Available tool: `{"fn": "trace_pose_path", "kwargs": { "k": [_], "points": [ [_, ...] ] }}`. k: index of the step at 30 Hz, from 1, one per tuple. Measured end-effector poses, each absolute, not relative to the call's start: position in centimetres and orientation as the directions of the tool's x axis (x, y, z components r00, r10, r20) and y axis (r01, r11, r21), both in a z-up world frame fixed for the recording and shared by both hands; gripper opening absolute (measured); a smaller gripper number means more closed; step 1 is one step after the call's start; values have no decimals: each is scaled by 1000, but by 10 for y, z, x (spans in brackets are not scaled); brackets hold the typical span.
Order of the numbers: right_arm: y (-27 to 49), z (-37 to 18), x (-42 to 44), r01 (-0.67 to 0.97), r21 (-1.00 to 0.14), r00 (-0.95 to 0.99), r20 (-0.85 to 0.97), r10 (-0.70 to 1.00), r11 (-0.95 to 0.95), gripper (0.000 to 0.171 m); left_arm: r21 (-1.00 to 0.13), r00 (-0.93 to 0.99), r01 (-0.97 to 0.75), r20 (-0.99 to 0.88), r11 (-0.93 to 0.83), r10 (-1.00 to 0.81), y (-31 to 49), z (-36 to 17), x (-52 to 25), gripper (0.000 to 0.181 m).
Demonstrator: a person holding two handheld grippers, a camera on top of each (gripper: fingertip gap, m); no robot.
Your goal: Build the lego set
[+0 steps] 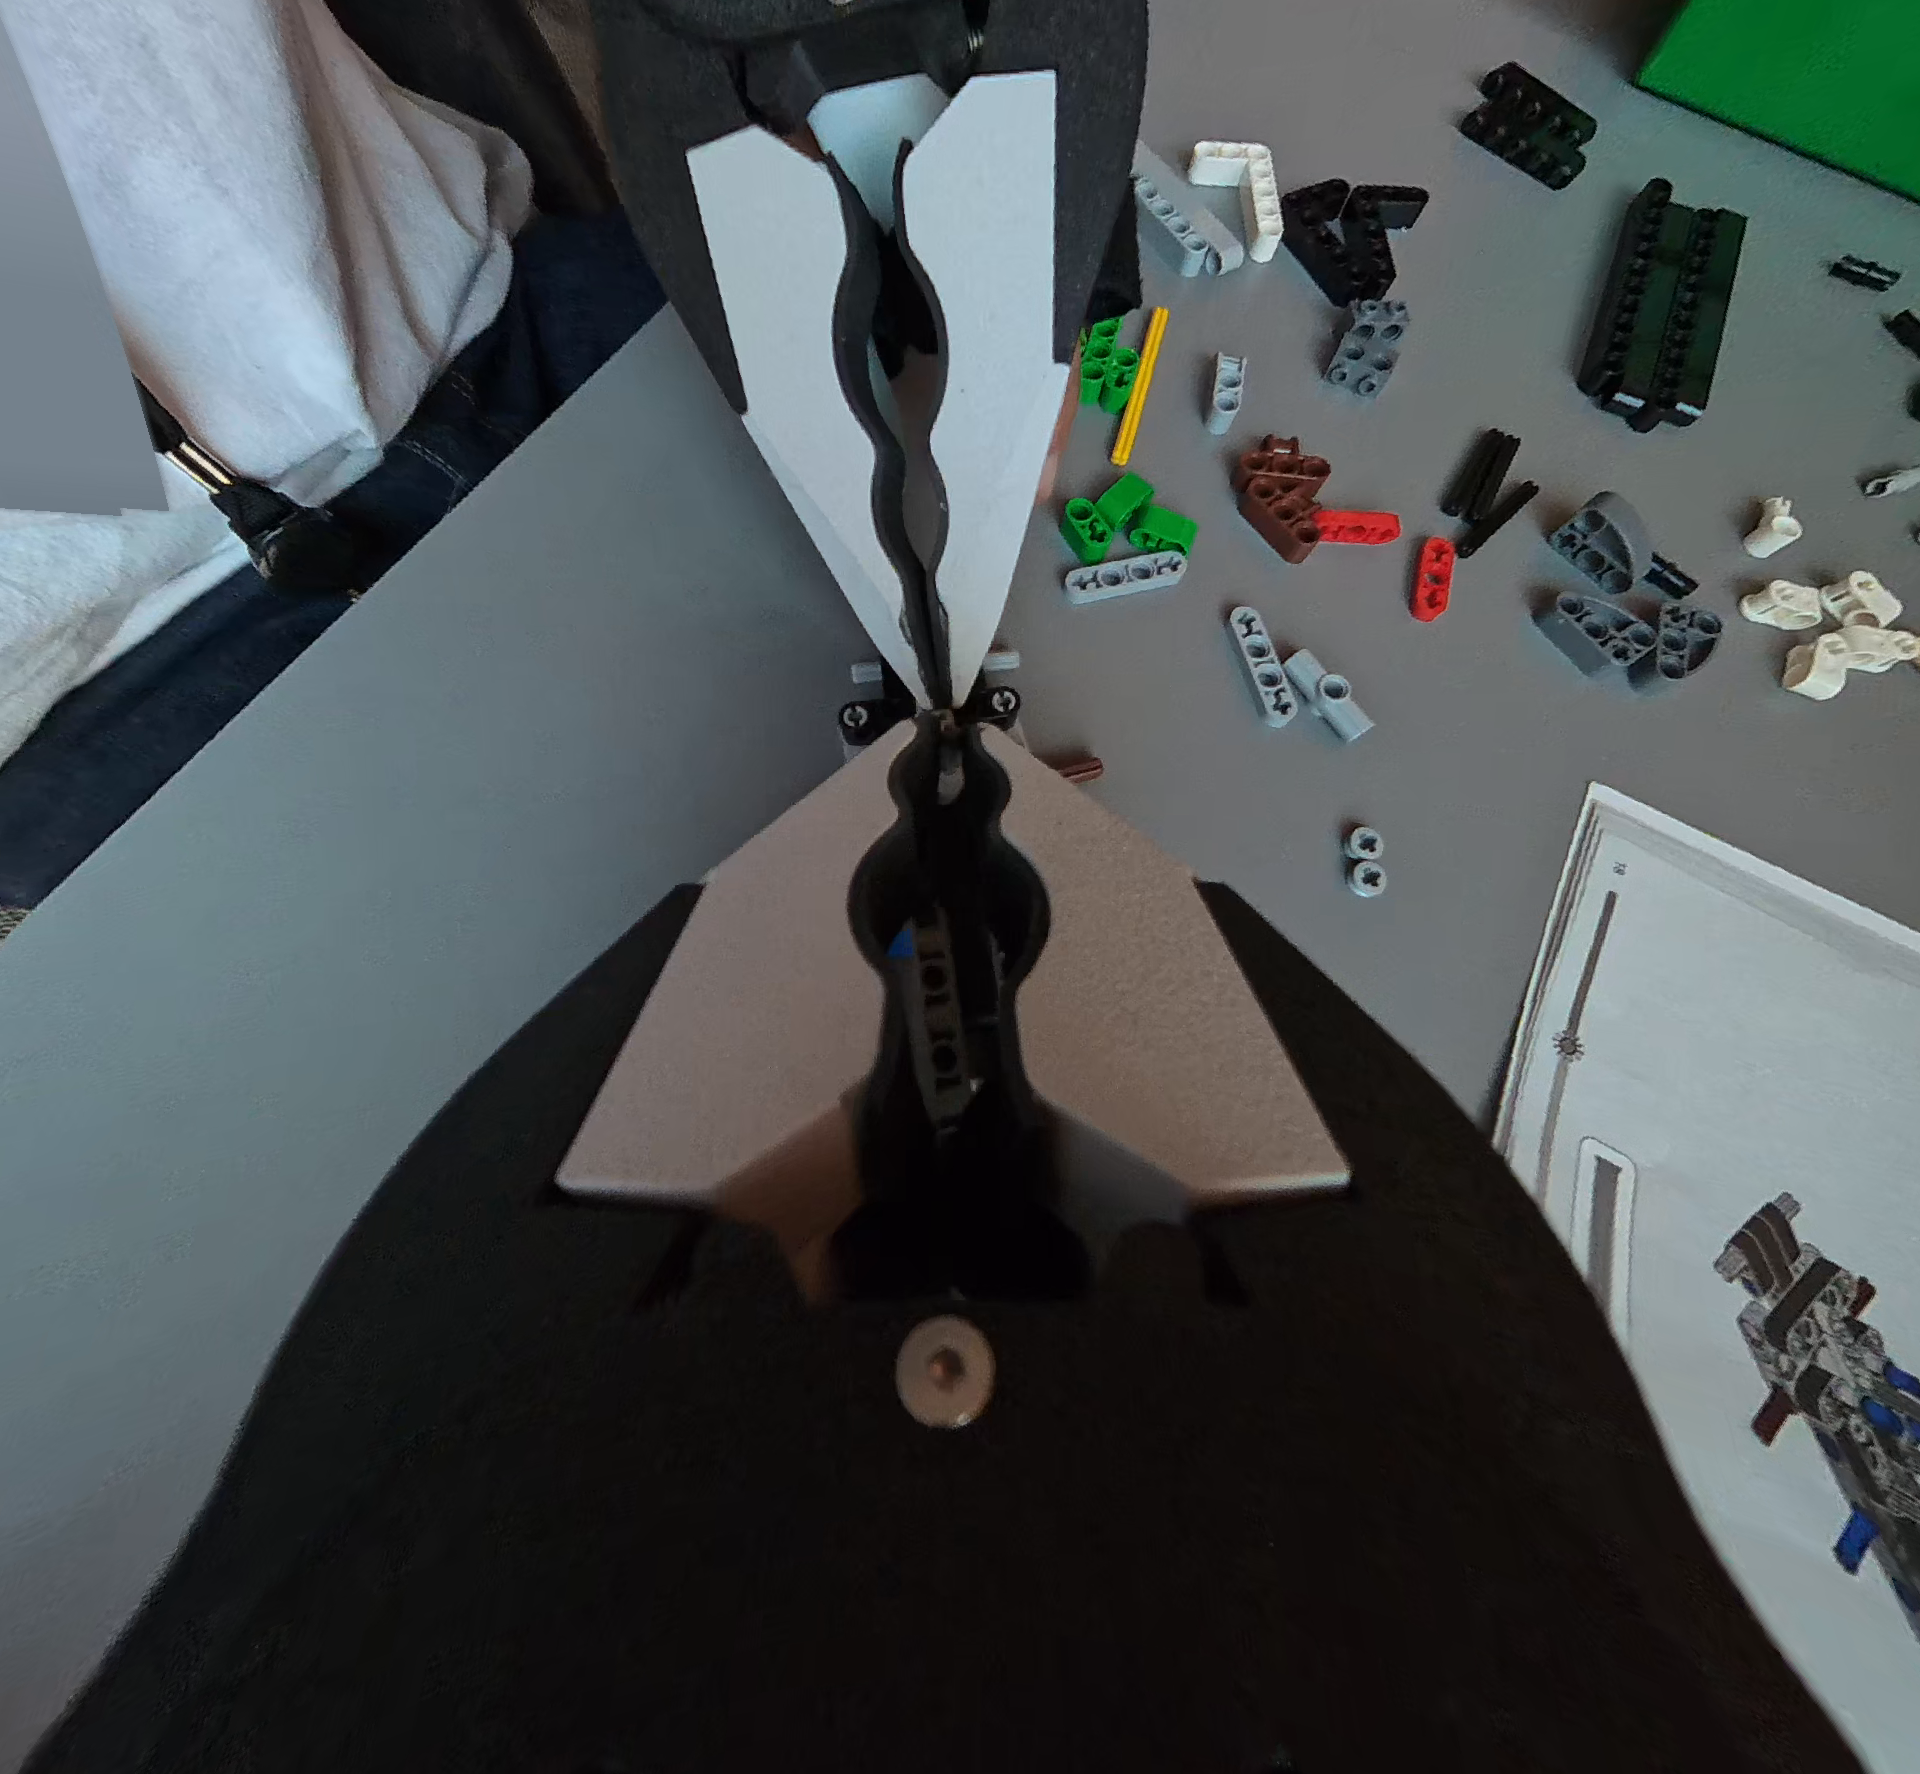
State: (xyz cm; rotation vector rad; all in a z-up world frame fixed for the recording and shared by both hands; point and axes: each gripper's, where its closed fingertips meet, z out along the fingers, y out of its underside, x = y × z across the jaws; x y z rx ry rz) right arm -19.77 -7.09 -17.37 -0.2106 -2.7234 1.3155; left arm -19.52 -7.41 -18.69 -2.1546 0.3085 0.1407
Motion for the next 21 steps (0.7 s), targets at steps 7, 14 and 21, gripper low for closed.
{"fn": "trace_pose_path", "kwargs": {
  "k": [7,14,21],
  "points": [
    [-65,-174,-200,143,-793,-977,-17,213,592,1,-793,981,-190,-129,-579,-145,-76,-185,-198,41],
    [-64,-174,-201,149,-792,-974,-14,226,593,1,-763,977,-210,-142,-612,-159,-70,-196,-199,44],
    [-54,-159,-203,155,-807,-967,-6,255,570,3,-753,979,-201,-131,-626,-157,-70,-201,-203,39]
  ]
}}
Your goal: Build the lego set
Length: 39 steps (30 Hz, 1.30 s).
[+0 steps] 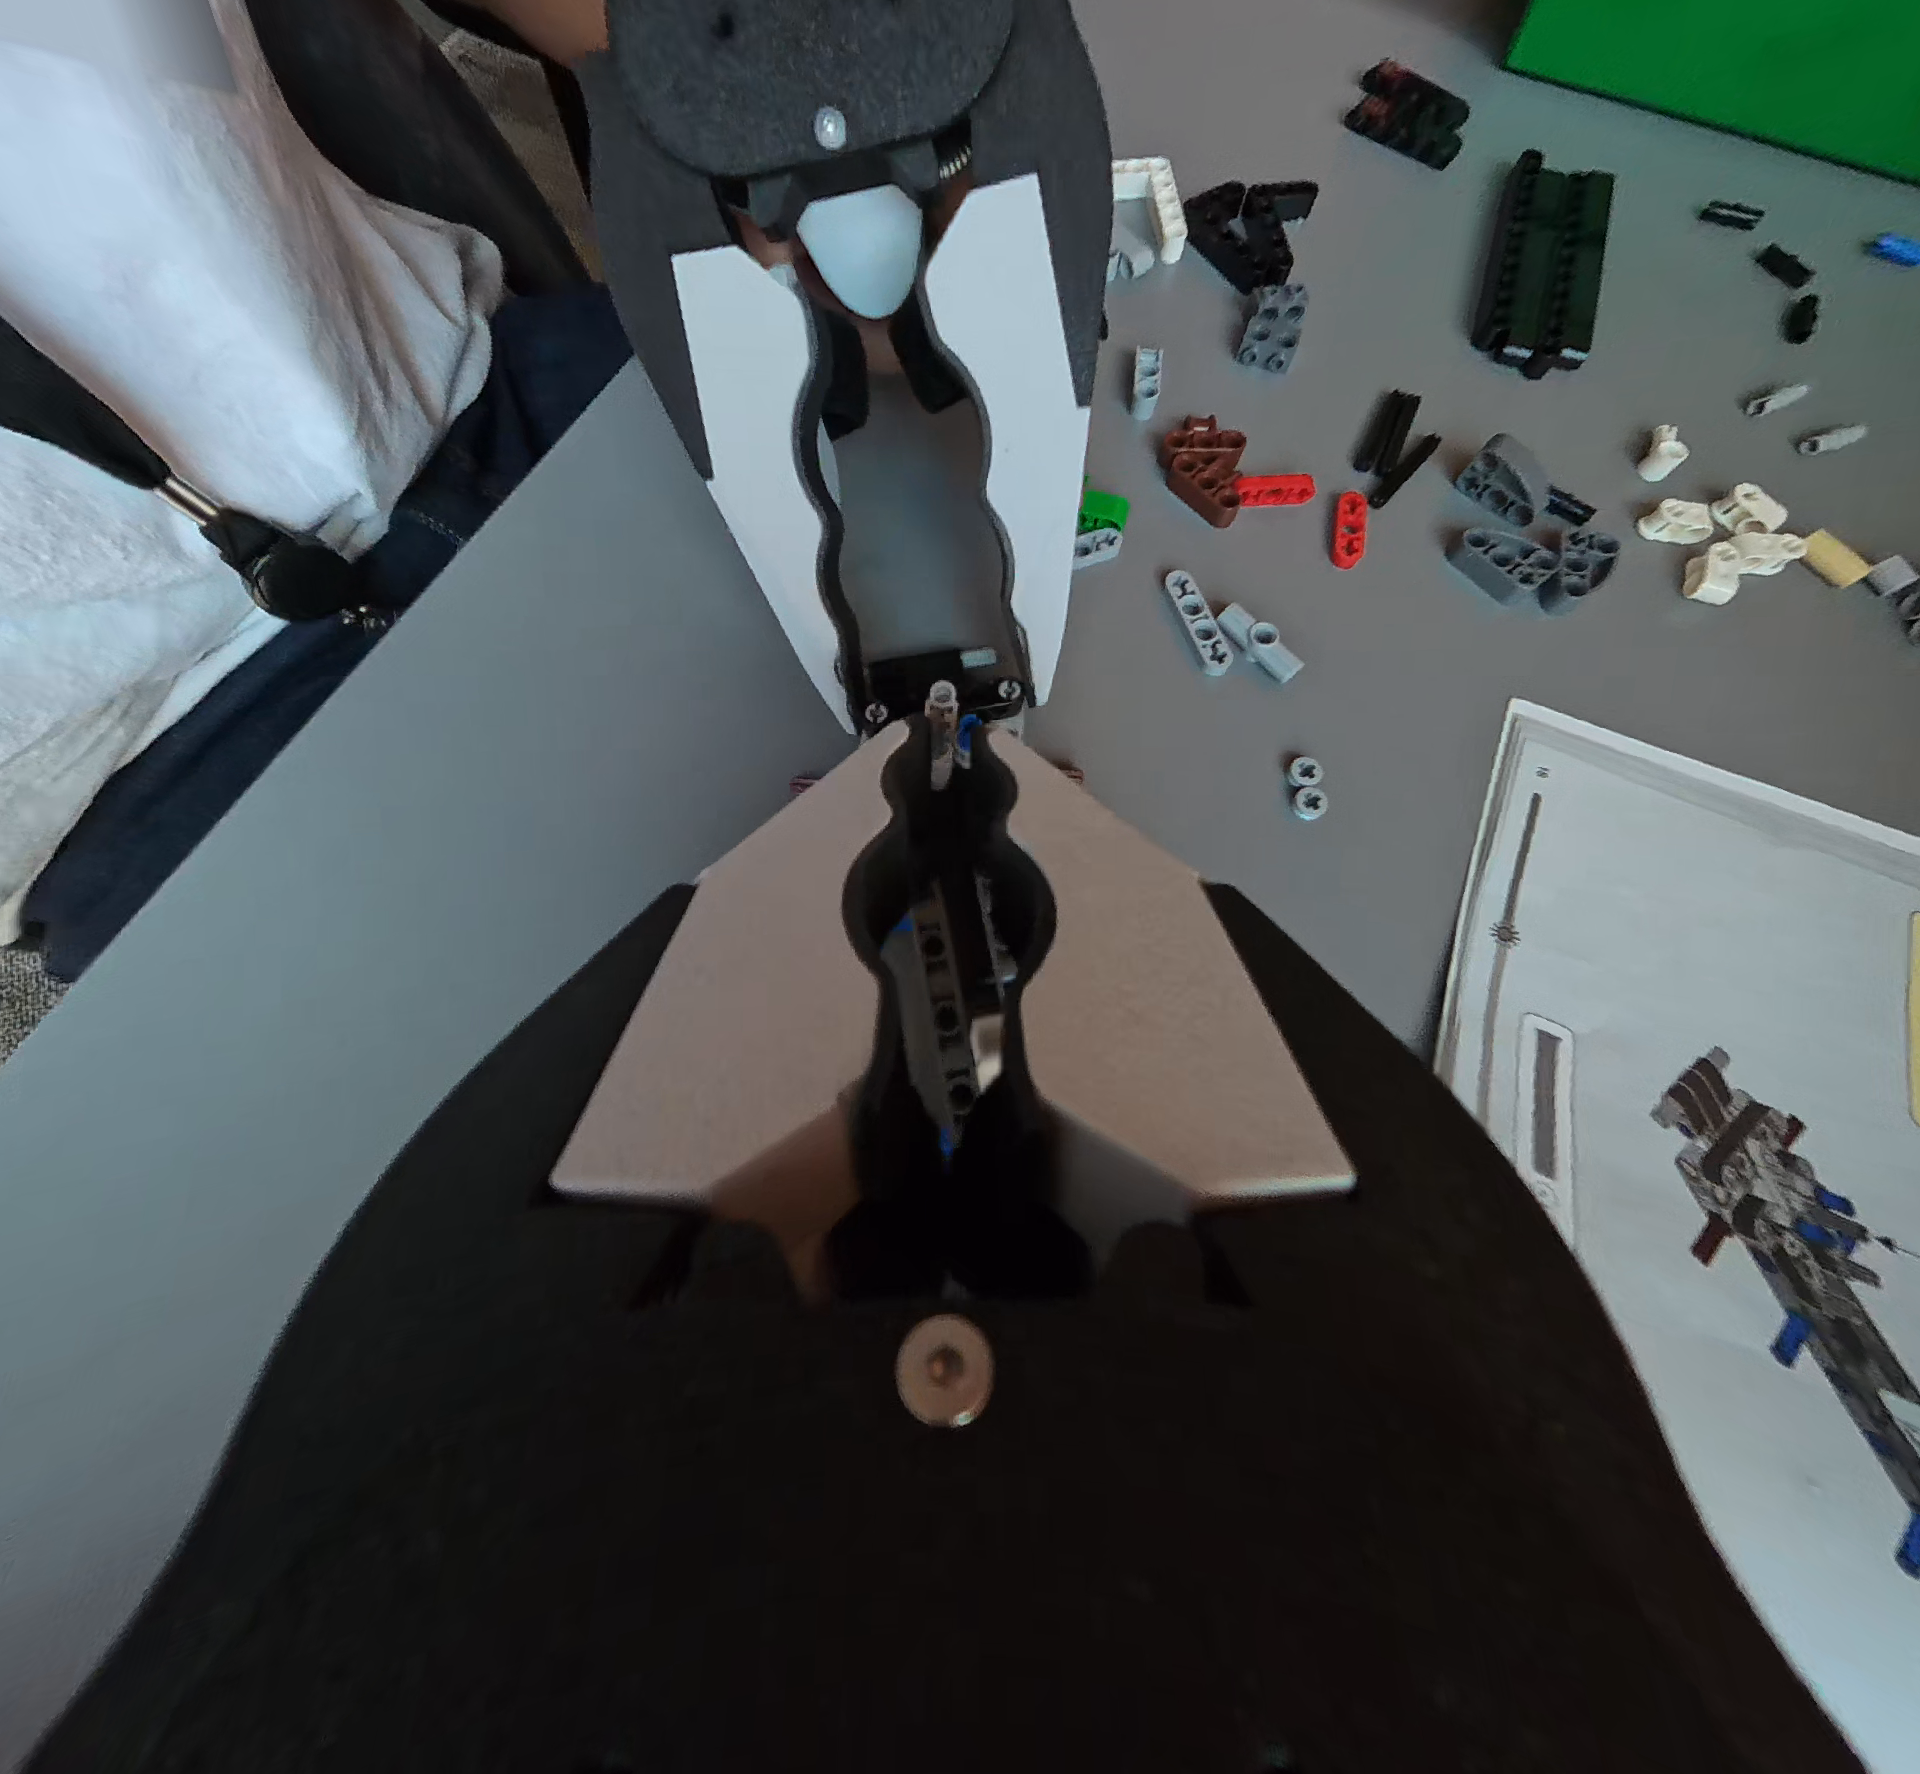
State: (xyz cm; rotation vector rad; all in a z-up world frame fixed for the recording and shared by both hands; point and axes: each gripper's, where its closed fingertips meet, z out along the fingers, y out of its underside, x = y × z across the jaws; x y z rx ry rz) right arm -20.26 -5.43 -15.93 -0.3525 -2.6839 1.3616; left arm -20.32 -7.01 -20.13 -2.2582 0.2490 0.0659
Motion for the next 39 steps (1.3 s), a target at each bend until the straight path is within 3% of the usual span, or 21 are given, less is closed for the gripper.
{"fn": "trace_pose_path", "kwargs": {
  "k": [6,15,23,27,33,39],
  "points": [
    [-29,-112,-209,191,-897,-926,-30,376,399,4,-754,978,-205,-131,-624,-163,-71,-201,-201,39],
    [3,-112,-199,287,-926,-799,-91,595,244,8,-770,978,-207,-168,-604,-122,-80,-189,-206,47],
    [75,-112,-206,233,-961,-478,18,878,147,16,-918,992,-114,-127,-380,9,-93,-151,-215,34],
    [85,-126,-216,318,-935,-398,16,917,155,29,-938,998,-45,-54,-342,15,-94,-145,-220,32],
    [91,-141,-216,356,-899,-354,123,927,256,20,-918,999,27,37,-396,-19,-90,-154,-220,32],
    [79,-159,-216,431,-869,-395,63,917,245,20,-900,995,90,98,-426,3,-89,-160,-225,32]
  ]
}}
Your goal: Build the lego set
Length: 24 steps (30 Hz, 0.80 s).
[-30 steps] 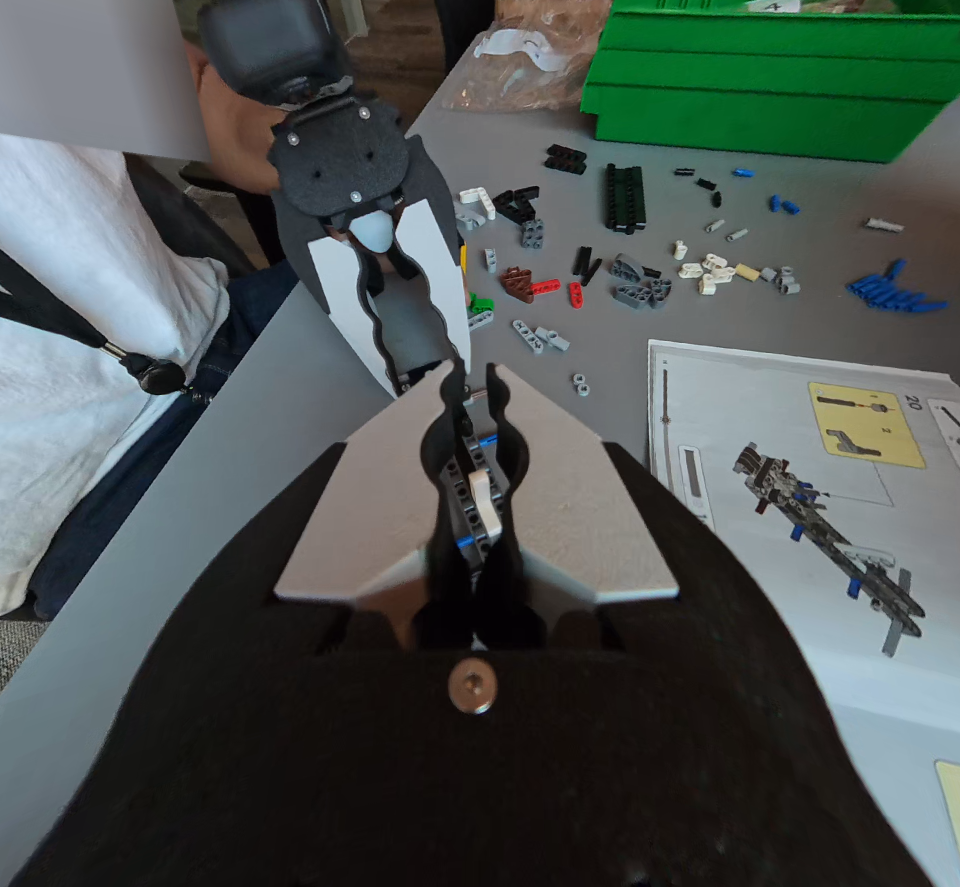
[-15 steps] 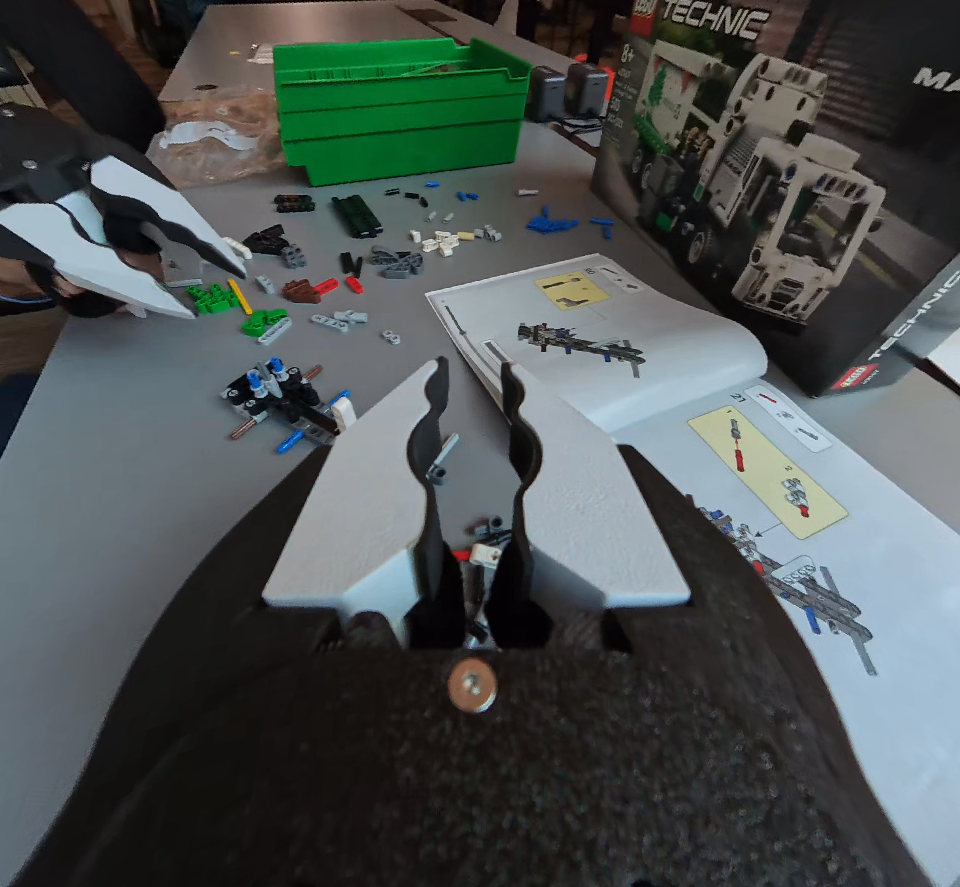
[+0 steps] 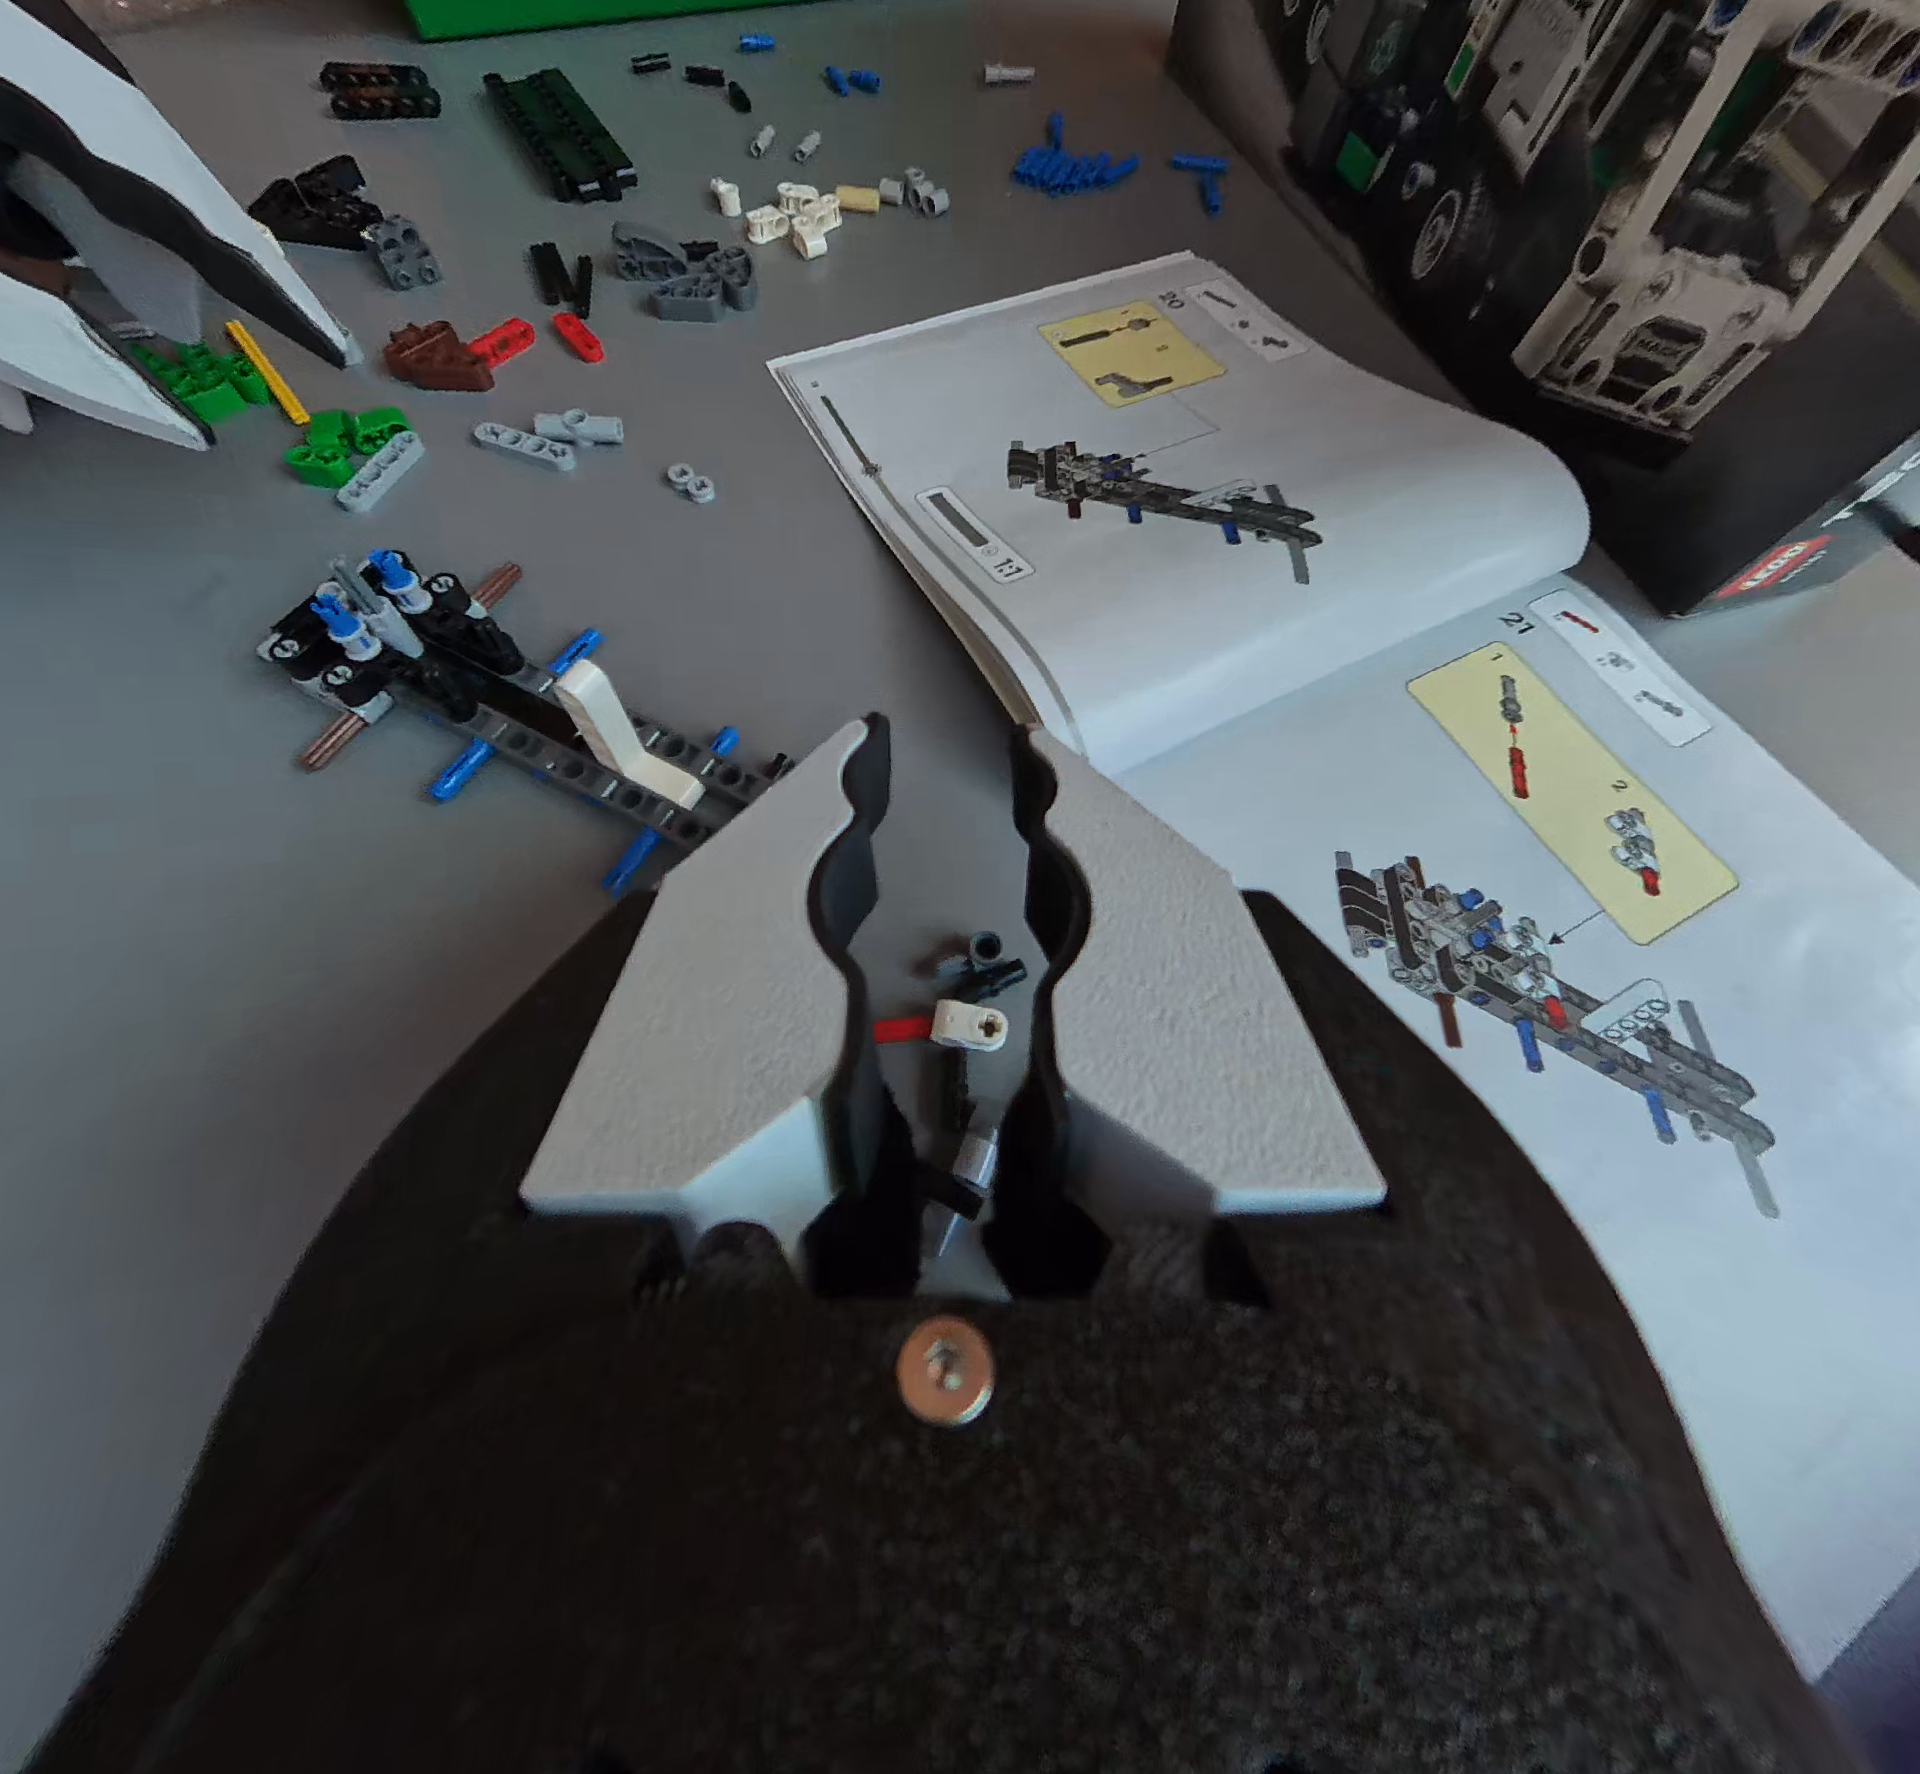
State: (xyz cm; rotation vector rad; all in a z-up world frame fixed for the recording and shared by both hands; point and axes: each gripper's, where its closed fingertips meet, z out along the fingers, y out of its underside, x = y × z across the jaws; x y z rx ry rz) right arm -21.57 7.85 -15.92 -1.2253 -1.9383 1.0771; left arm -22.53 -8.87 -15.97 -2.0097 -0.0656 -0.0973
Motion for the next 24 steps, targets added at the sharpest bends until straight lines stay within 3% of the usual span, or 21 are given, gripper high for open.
{"fn": "trace_pose_path", "kwargs": {
  "k": [14,24],
  "points": [
    [149,-163,-219,509,-846,-141,98,985,157,24,-905,995,95,98,-415,13,-89,-158,-227,29],
    [185,-185,-217,610,-786,-15,112,994,98,67,-908,997,75,77,-412,12,-89,-157,-226,29]
  ]
}}
